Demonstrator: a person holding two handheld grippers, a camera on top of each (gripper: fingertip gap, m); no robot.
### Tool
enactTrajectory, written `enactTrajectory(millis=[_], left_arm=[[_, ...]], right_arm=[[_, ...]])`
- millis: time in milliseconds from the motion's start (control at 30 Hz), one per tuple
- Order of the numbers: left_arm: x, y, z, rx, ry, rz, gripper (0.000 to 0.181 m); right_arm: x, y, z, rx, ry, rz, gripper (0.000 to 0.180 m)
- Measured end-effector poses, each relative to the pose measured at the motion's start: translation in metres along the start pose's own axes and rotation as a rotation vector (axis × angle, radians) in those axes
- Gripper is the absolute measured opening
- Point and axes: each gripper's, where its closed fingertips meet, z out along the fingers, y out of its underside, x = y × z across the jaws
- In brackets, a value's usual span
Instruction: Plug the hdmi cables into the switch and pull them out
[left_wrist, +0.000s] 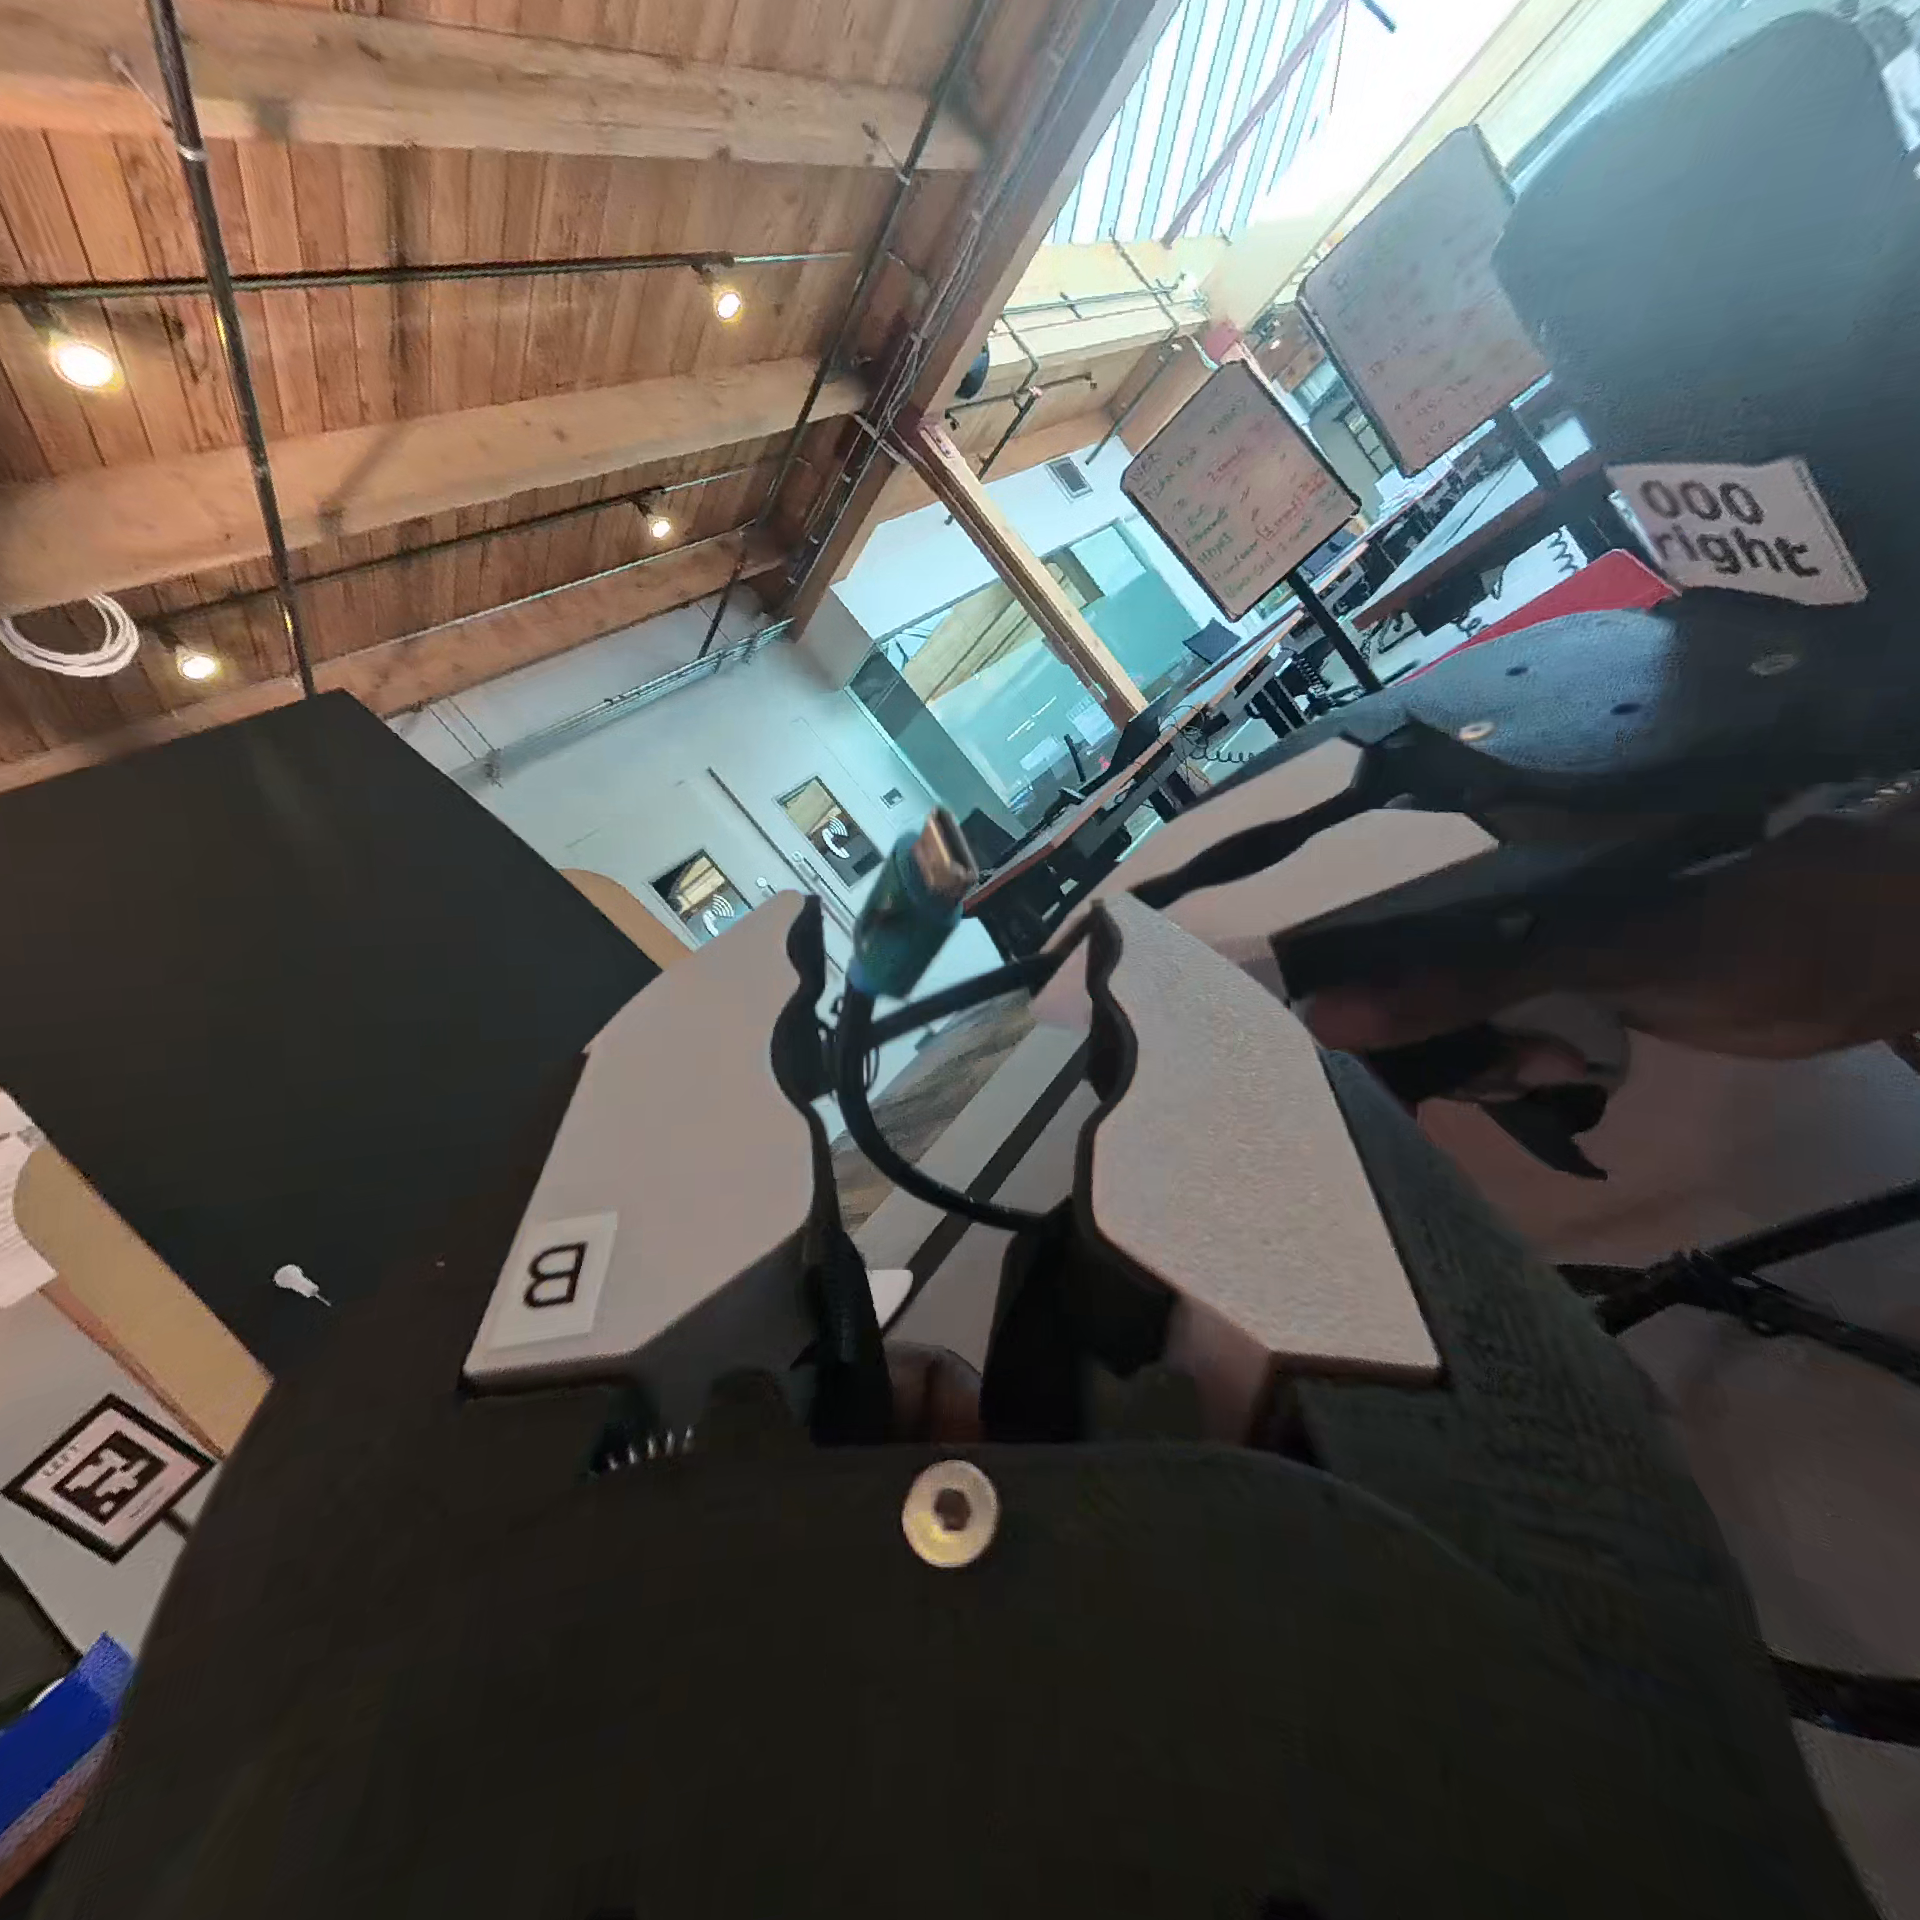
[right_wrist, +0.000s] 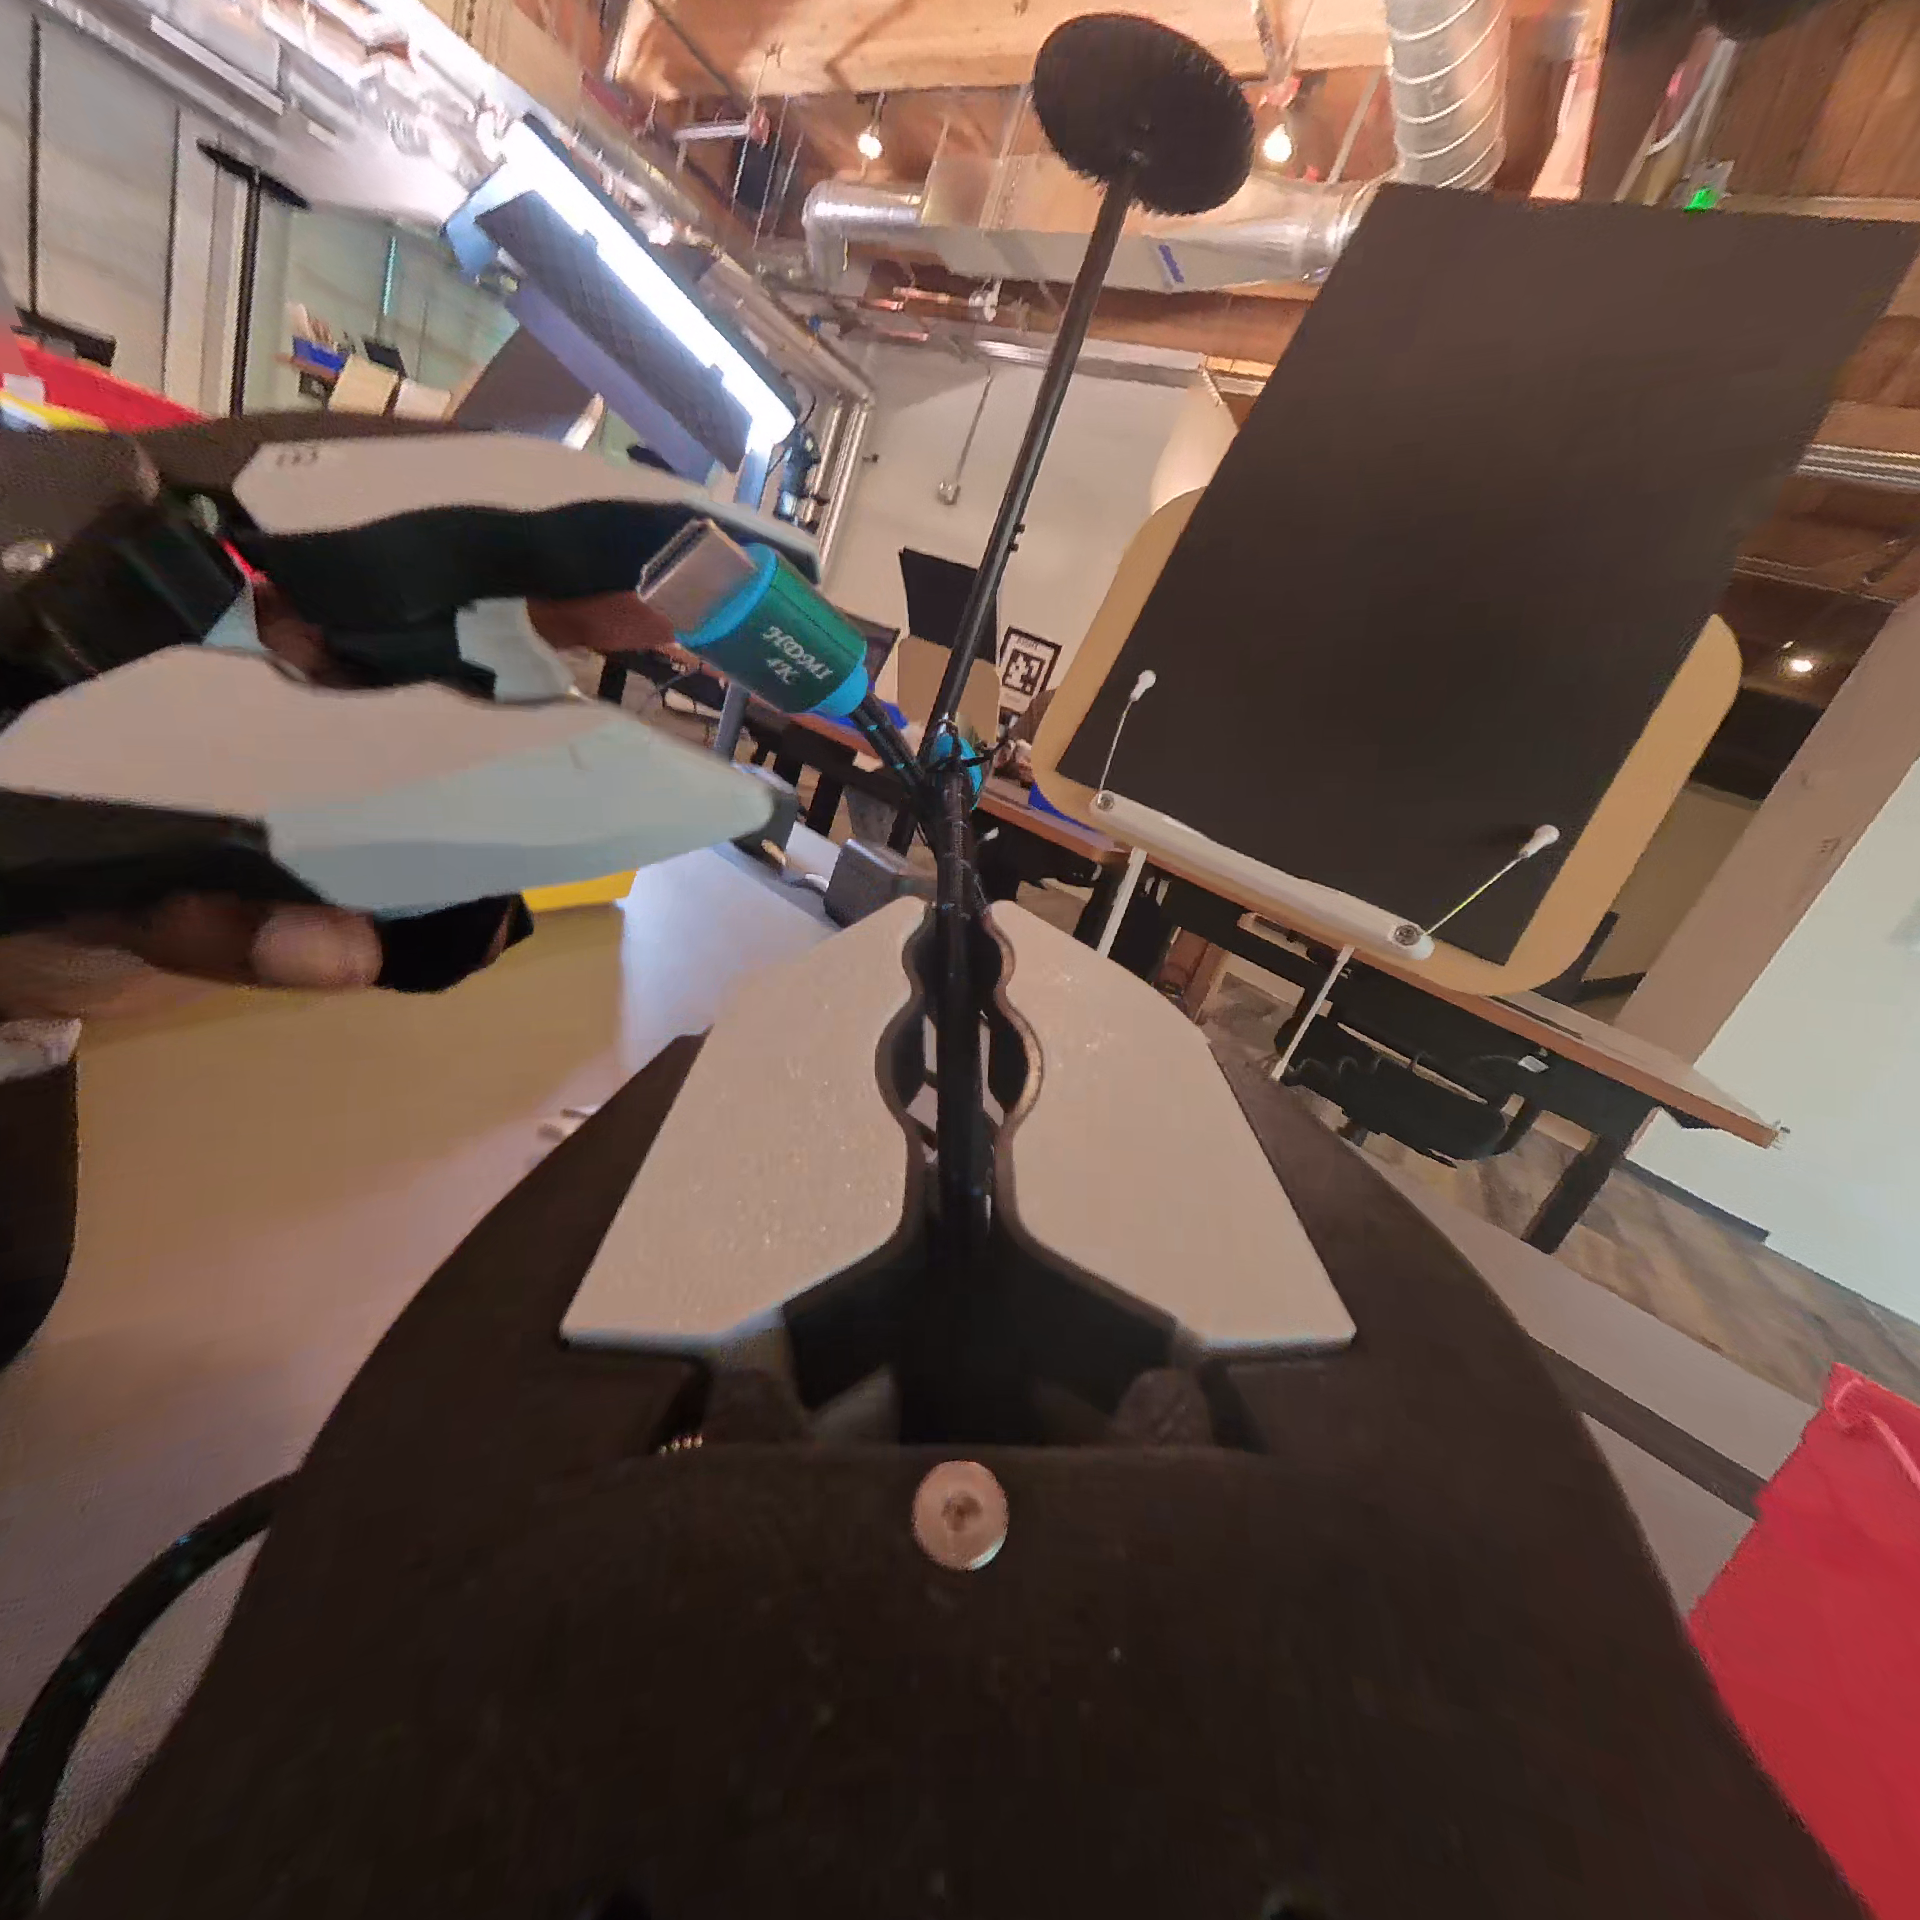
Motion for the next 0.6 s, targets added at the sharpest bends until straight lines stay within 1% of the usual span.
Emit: enactTrajectory(millis=[33, 100, 167, 200, 300, 367, 433, 467, 567, 600], left_arm=[[-0.001, -0.001, 0.000, 0.006, -0.010, 0.000, 0.039], [-0.009, -0.003, -0.003, 0.018, -0.054, -0.014, 0.015], [-0.015, -0.003, -0.005, 0.008, -0.072, -0.055, 0.012], [-0.019, -0.002, -0.005, 0.005, -0.081, -0.106, 0.012], [-0.035, -0.008, -0.011, 0.073, -0.098, -0.329, 0.010], [-0.043, -0.010, -0.016, 0.116, -0.089, -0.430, 0.009], [-0.040, -0.017, -0.018, 0.165, -0.041, -0.459, 0.009], [-0.032, -0.024, -0.018, 0.188, 0.008, -0.447, 0.009], [-0.006, -0.042, -0.016, 0.234, 0.175, -0.434, 0.012], [-0.004, -0.045, -0.015, 0.248, 0.182, -0.421, 0.012]], right_arm=[[-0.002, 0.002, 0.001, -0.016, -0.005, -0.022, 0.006], [-0.006, 0.005, 0.002, -0.037, -0.004, -0.065, 0.006], [-0.008, 0.007, 0.003, -0.051, 0.004, -0.101, 0.006], [-0.008, 0.008, 0.003, -0.060, 0.008, -0.116, 0.006], [-0.010, 0.010, 0.003, -0.092, 0.025, -0.210, 0.006], [-0.012, 0.017, 0.004, -0.180, 0.043, -0.330, 0.006], [-0.011, 0.025, 0.006, -0.273, 0.083, -0.438, 0.006], [-0.011, 0.026, 0.006, -0.294, 0.099, -0.460, 0.006], [-0.007, 0.028, 0.004, -0.307, 0.094, -0.423, 0.006], [-0.009, 0.026, 0.004, -0.274, 0.061, -0.407, 0.006]])
